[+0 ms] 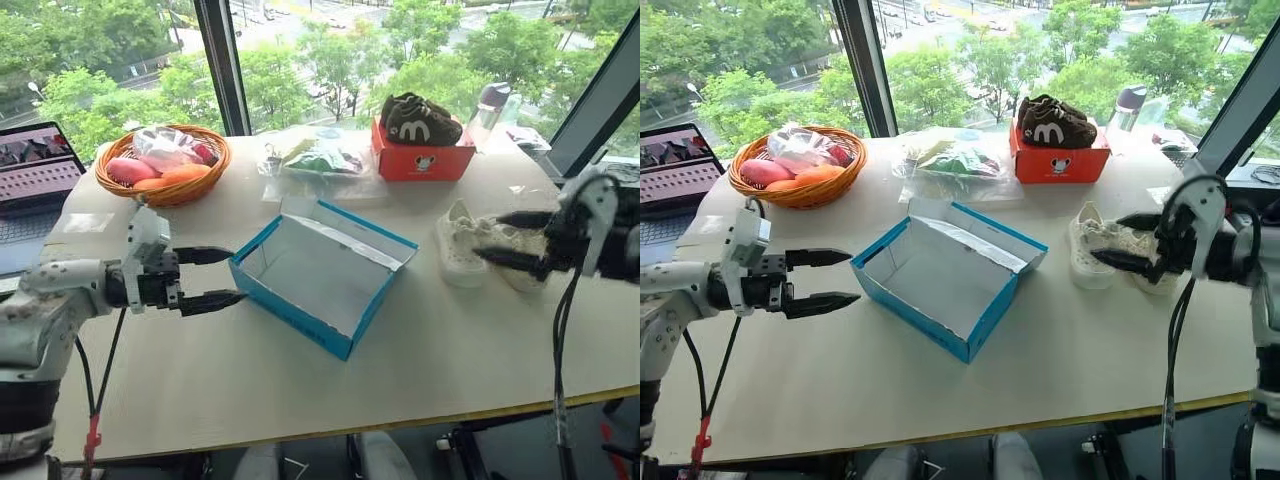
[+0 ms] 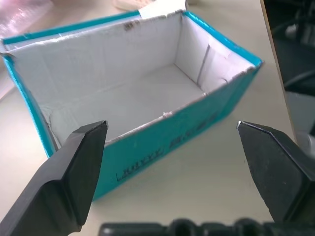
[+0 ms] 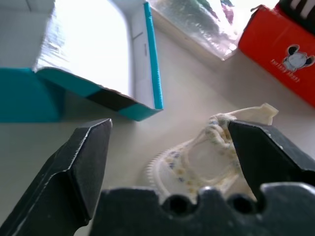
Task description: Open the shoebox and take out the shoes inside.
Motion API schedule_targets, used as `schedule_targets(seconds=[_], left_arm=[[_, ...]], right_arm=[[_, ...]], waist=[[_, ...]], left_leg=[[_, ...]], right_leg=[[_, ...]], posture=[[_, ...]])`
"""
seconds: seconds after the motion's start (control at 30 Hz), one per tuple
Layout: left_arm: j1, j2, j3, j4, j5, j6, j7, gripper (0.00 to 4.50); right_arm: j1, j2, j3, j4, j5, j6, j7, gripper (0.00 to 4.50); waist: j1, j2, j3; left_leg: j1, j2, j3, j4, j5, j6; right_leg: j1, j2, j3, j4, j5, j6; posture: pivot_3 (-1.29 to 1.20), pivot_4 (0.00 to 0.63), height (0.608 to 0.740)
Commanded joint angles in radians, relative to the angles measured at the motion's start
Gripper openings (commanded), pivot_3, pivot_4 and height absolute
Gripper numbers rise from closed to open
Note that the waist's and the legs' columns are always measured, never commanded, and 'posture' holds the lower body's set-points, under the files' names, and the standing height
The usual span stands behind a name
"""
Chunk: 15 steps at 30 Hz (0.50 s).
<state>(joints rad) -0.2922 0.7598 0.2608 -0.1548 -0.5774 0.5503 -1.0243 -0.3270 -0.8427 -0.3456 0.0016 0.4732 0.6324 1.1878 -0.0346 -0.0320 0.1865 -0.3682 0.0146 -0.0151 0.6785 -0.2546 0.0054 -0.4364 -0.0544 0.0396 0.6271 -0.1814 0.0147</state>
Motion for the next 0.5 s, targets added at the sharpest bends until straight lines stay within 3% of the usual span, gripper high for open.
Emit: schedule_targets(seconds=[0.03,0.17,0.23,0.37,0.5], left_arm=[[0.044,-0.155,0.058,0.095,0.154,-0.193,0.295,4.5],[0.14,-0.284,0.071,0.1,0.177,-0.287,0.389,4.5],[0.162,-0.314,0.071,0.101,0.189,-0.321,0.419,4.5],[0.192,-0.36,0.058,0.087,0.204,-0.364,0.466,4.5],[0.213,-0.38,0.012,0.087,0.237,-0.386,0.483,4.5]], right_arm=[[0.123,0.156,-0.107,-0.101,0.077,-0.036,-0.15,4.47],[0.181,0.344,-0.145,-0.047,0.089,-0.102,-0.328,4.47],[0.239,0.412,-0.096,-0.042,0.013,-0.195,-0.389,4.47],[0.273,0.488,-0.036,0.018,-0.106,-0.374,-0.496,4.47],[0.255,0.494,0.013,0.07,-0.192,-0.493,-0.555,4.47]], waist=[[0.004,0.0,0.0],[-0.01,0.0,0.0],[-0.009,-0.004,-0.002],[-0.004,-0.005,-0.004],[-0.007,-0.006,-0.005]], left_leg=[[0.003,0.0,0.0,0.0,0.0,0.0],[0.015,-0.002,0.002,0.0,-0.001,-0.001],[0.015,-0.002,0.002,0.0,-0.001,-0.001],[0.015,-0.001,0.002,-0.002,-0.001,-0.001],[0.016,-0.002,0.002,-0.001,-0.001,-0.002]], right_leg=[[0.004,0.0,0.0,-0.001,0.0,0.0],[0.012,-0.002,0.004,-0.004,0.001,0.003],[0.012,-0.001,0.004,-0.004,0.001,0.003],[0.011,0.0,0.003,-0.004,0.001,0.003],[0.014,-0.001,0.003,-0.007,0.001,0.003]], posture=[[0.0,0.15,0.74],[0.0,0.15,0.74],[0.0,0.15,0.74],[0.0,0.15,0.74],[0.0,0.15,0.74]])
